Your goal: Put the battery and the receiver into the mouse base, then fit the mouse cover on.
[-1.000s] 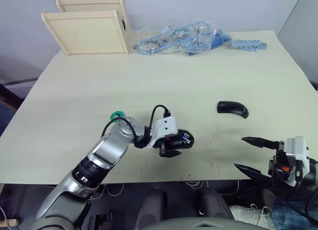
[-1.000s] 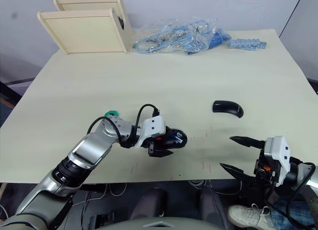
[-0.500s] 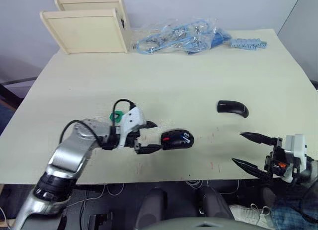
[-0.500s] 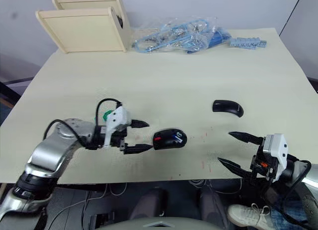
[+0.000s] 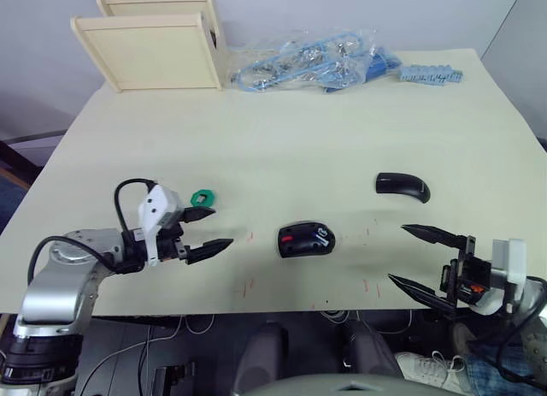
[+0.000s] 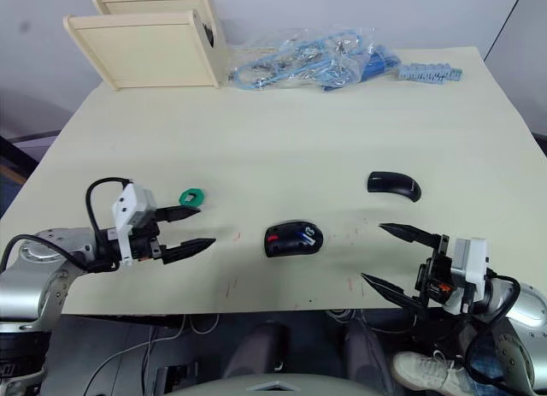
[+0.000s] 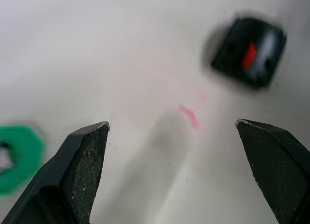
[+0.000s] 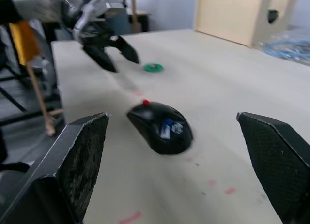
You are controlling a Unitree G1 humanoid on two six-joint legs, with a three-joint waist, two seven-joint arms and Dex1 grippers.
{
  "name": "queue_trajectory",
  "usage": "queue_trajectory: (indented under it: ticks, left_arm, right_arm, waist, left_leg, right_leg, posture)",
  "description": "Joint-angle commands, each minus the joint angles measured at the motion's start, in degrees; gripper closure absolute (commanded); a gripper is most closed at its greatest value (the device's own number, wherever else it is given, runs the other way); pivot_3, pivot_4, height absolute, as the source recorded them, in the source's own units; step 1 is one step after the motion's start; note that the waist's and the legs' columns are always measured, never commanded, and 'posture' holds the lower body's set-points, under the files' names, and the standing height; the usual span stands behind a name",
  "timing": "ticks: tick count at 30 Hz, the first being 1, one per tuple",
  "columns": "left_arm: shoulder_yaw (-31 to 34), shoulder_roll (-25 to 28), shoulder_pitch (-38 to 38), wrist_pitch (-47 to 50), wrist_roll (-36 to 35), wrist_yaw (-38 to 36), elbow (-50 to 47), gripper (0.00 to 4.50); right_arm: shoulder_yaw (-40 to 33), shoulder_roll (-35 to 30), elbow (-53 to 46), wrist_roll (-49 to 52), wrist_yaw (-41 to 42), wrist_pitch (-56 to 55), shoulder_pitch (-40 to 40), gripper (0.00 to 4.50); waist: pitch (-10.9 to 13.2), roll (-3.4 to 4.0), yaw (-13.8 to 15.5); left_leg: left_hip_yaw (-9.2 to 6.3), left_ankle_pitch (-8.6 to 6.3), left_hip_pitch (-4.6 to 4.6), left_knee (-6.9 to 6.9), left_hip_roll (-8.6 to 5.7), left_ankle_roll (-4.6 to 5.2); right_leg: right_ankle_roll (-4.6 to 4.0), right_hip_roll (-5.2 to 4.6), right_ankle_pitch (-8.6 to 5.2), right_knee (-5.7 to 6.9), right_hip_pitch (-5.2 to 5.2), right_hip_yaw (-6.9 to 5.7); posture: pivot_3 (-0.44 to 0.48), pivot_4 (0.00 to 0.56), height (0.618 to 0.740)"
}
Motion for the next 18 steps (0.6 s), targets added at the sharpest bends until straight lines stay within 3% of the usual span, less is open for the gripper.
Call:
queue_trajectory:
  ticks: [1,8,14,18]
  left_arm:
    - [5.68,1.32,3.29,2.96,-3.88,0.13,-1.72,0.05]
    - [12.49,5.12,5.11,7.26,-5.88,1.01,1.12,0.05]
    - [12.84,5.63,2.32,10.46,-7.06,3.87,4.58,0.05]
    - [11.94,2.97,-0.24,12.03,-7.36,8.48,4.81,1.57]
  right_arm:
    - [-1.88,-1.62,0.89,3.09,3.22,-0.65,-1.33,0.0]
    - [-2.0,-2.57,2.38,4.3,4.99,-0.21,-3.29,0.0]
    - [-1.29,-2.05,2.49,3.68,4.25,-0.12,-4.23,0.0]
    - [-0.71,-1.69,2.21,3.45,3.75,0.02,-4.35,0.0]
  waist:
    - [0.0,-0.01,-0.13]
    - [0.04,-0.02,-0.03]
    - [0.04,-0.03,-0.08]
    - [0.04,-0.02,-0.07]
  left_leg:
    - [0.0,0.0,0.01,0.0,0.0,0.0]
    - [-0.01,0.0,0.01,0.0,0.02,0.0]
    - [0.01,0.0,0.01,-0.01,-0.01,0.0]
    - [-0.01,0.0,0.02,0.0,0.0,-0.01]
  right_leg:
    - [0.0,0.0,0.0,0.01,0.0,0.0]
    - [-0.01,0.02,0.0,0.02,-0.01,-0.01]
    - [0.0,0.0,0.0,0.01,0.0,0.0]
    - [0.0,0.0,0.0,0.04,-0.01,-0.01]
  posture:
    - [0.0,0.15,0.74]
    - [0.0,0.15,0.74]
    - [0.0,0.15,0.74]
    - [0.0,0.15,0.74]
